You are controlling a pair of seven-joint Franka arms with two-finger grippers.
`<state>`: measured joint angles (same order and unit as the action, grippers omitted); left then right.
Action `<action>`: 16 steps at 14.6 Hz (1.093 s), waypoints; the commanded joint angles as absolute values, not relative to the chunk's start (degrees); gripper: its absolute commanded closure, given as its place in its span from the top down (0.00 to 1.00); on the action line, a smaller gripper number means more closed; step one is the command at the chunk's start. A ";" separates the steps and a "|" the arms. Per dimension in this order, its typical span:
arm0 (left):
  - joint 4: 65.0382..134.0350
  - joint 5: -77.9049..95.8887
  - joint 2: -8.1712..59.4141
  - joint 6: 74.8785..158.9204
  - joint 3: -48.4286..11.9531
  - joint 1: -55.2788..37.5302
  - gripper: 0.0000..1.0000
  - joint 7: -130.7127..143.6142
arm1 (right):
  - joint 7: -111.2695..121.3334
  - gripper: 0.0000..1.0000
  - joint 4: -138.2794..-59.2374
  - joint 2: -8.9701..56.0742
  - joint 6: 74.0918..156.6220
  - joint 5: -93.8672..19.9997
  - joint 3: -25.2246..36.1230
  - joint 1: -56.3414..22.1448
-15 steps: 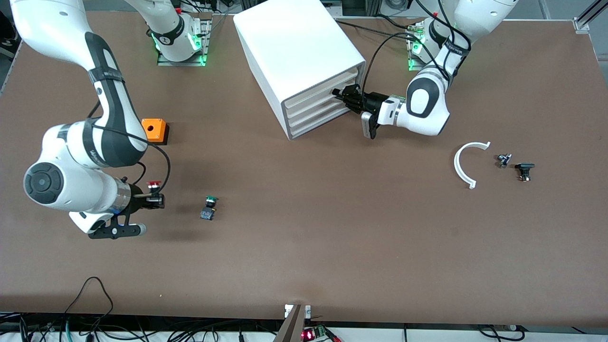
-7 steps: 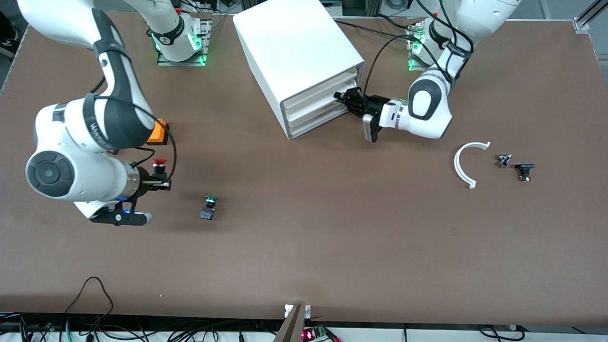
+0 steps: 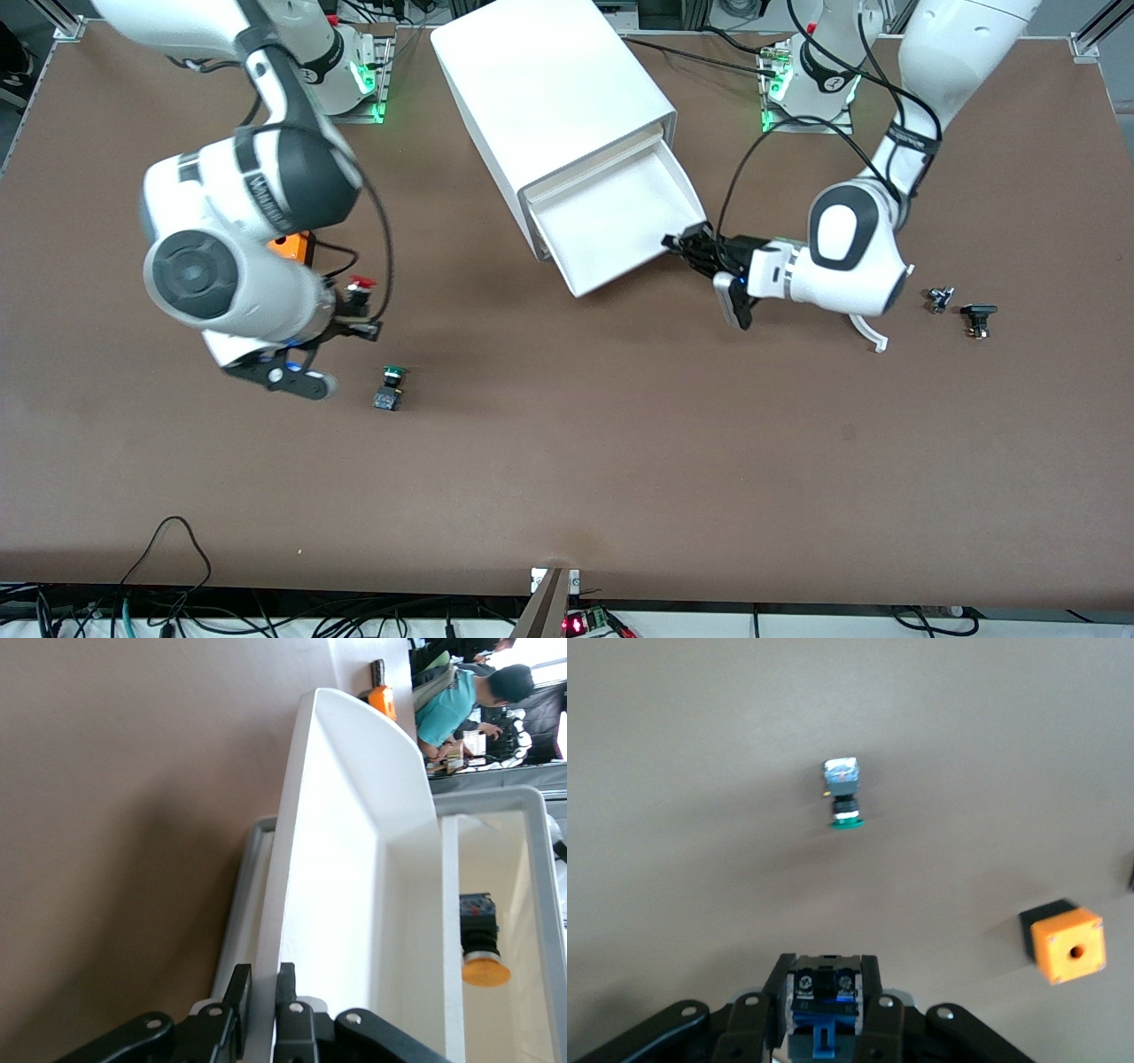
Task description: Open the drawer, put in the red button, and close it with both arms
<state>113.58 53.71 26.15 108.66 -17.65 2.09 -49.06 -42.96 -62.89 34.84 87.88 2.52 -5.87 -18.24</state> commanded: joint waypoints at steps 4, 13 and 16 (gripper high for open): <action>104.87 46.43 31.11 106.54 -17.93 5.35 1.00 -46.76 | -65.70 0.00 -60.29 34.98 93.42 2.64 -7.56 -25.39; 84.04 29.45 30.15 83.41 -17.93 14.40 1.00 -32.17 | -96.04 0.00 -60.73 37.18 105.11 1.49 -7.65 -36.37; 78.77 24.55 29.80 79.20 -17.93 15.56 1.00 -29.81 | -104.30 0.00 -60.82 39.10 107.91 2.02 -7.56 -40.85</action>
